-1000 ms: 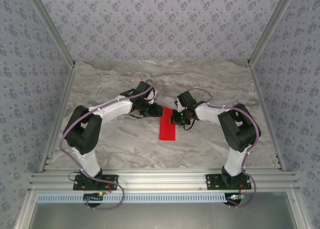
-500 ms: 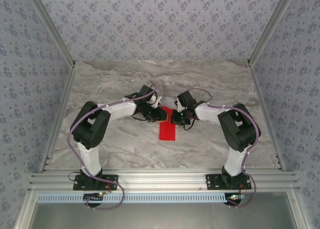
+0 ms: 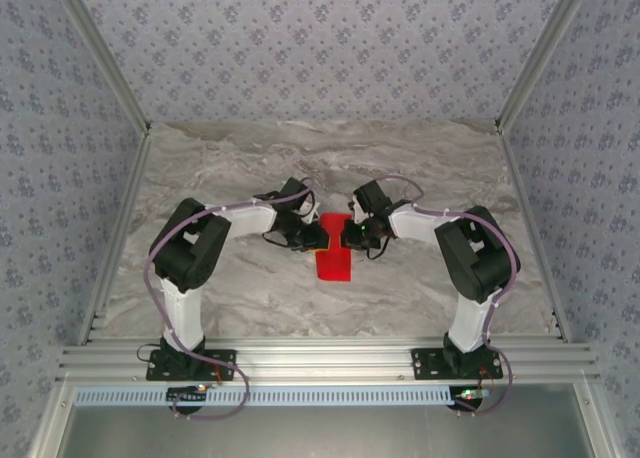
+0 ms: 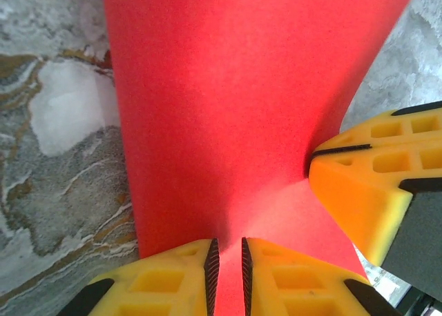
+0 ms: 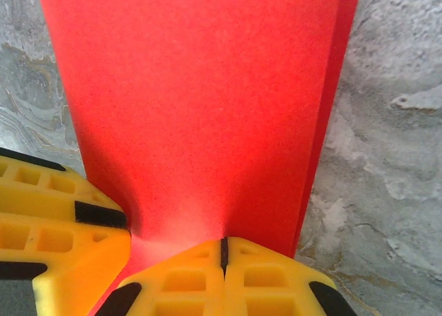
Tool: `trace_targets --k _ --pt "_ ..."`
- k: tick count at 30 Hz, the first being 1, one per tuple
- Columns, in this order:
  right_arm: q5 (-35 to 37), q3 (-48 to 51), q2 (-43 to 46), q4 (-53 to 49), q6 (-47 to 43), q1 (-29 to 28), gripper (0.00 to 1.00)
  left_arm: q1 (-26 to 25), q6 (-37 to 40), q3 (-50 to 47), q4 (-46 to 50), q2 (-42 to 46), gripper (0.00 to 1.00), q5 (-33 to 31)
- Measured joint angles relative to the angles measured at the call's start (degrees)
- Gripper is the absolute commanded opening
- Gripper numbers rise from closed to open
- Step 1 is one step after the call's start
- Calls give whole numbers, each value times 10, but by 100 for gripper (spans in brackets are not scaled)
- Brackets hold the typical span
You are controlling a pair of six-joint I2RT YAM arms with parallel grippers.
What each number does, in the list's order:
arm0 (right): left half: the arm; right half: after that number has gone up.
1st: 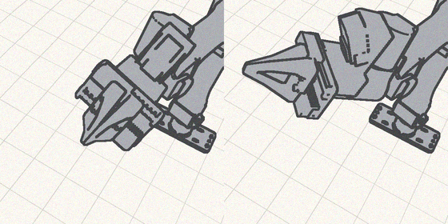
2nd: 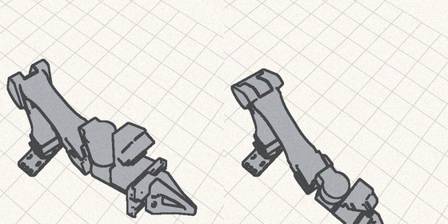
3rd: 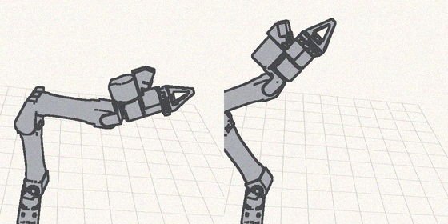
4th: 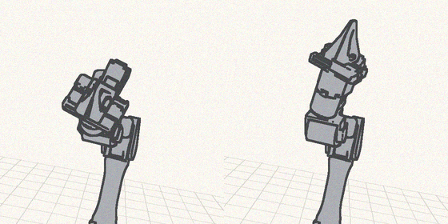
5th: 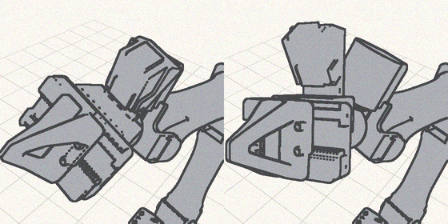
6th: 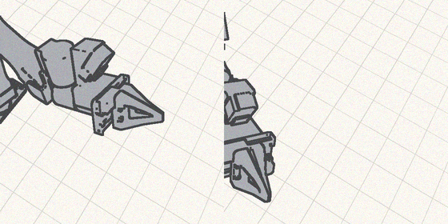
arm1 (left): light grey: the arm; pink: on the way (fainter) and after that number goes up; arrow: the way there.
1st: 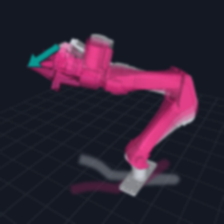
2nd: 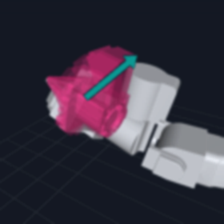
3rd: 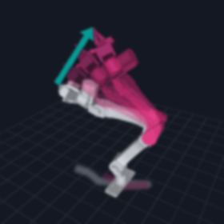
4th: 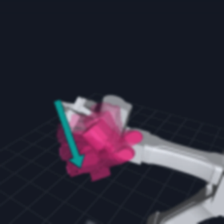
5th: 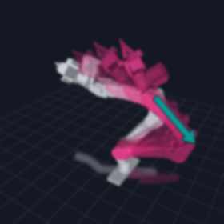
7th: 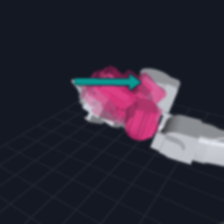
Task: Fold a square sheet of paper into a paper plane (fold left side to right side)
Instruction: First fold the square sheet of paper in half at the center of the table.
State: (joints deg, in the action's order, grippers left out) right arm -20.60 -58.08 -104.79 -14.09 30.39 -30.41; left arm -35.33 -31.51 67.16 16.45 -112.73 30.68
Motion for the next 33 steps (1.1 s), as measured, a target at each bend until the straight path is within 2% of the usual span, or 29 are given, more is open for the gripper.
trace_targets --k 9,14,24,33 --pt "0 -3 -2 -4 -5 -1 0 33 6 -44 -12 32 20 9" --pt "3 -5 -2 -5 -14 -4 0 55 -17 -65 -30 55 18 17" --pt "14 -10 -2 -12 -18 -9 0 20 -53 -48 -90 49 17 51" --pt "14 -11 -3 -14 -20 -10 0 2 -54 -31 -78 6 17 39"
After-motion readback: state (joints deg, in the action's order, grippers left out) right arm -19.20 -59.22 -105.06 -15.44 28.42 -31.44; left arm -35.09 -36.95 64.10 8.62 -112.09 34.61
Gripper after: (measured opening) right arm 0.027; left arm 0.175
